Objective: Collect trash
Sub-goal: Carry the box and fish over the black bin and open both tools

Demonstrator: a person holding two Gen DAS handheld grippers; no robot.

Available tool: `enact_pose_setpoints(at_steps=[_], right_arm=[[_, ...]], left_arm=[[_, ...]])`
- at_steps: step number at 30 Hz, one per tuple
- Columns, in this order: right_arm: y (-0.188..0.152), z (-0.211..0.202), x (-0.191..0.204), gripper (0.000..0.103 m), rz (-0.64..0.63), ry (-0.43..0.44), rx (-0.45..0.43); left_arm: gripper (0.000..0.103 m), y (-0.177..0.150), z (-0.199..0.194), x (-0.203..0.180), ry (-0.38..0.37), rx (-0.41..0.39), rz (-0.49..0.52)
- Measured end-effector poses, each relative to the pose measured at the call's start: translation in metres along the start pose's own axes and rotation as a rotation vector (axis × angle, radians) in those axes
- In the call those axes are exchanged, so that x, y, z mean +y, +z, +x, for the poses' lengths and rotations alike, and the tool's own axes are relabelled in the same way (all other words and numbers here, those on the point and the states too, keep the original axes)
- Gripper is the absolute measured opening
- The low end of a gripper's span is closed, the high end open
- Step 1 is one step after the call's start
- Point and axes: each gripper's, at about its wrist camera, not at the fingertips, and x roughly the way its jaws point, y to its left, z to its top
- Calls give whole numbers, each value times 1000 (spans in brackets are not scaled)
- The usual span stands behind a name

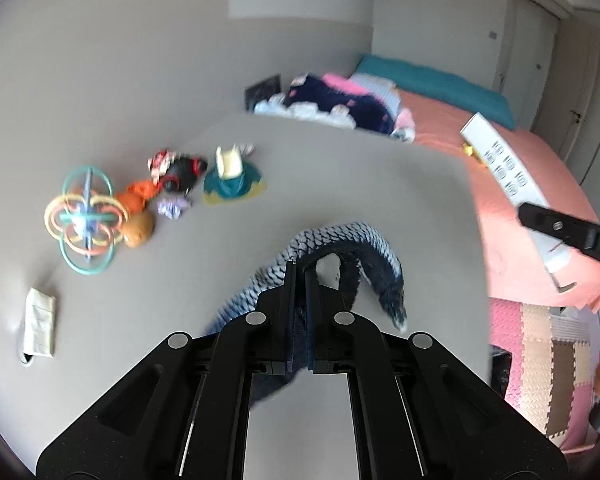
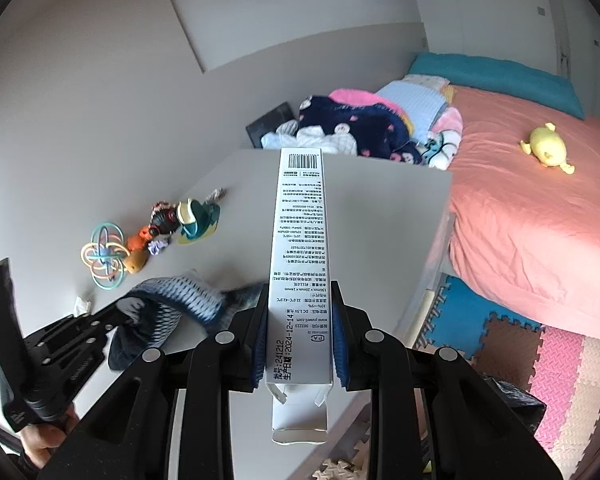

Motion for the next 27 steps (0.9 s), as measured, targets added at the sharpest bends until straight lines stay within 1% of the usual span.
enact_pose_setpoints(at_steps=[2, 5, 9, 14, 18, 21, 23, 27], right_arm=[[-3, -15, -8, 28, 11, -4, -23], [-8, -35, -21, 28, 25, -9, -50], [-19, -66, -49, 28, 54, -42, -87], [-36, -101, -88, 28, 96, -92, -120], [-54, -131, -124, 28, 132, -143, -140], [-72, -152, -152, 28, 160, -185, -143], [-85, -165, -169, 28, 172, -212, -140], [-114, -181, -205, 28, 202, -281, -118]], left_arm=[[3, 1, -18, -15, -25, -34, 20], [3, -3, -35, -40, -62, -58, 47], [3, -11, -46, -82, -122, -65, 93], [3, -23, -52, -147, -205, -60, 162], [3, -36, -53, -205, -281, -41, 211], [3, -49, -50, -240, -331, -16, 235], [3, -64, -45, -269, -377, 15, 242], [3, -91, -32, -313, -447, 77, 269]])
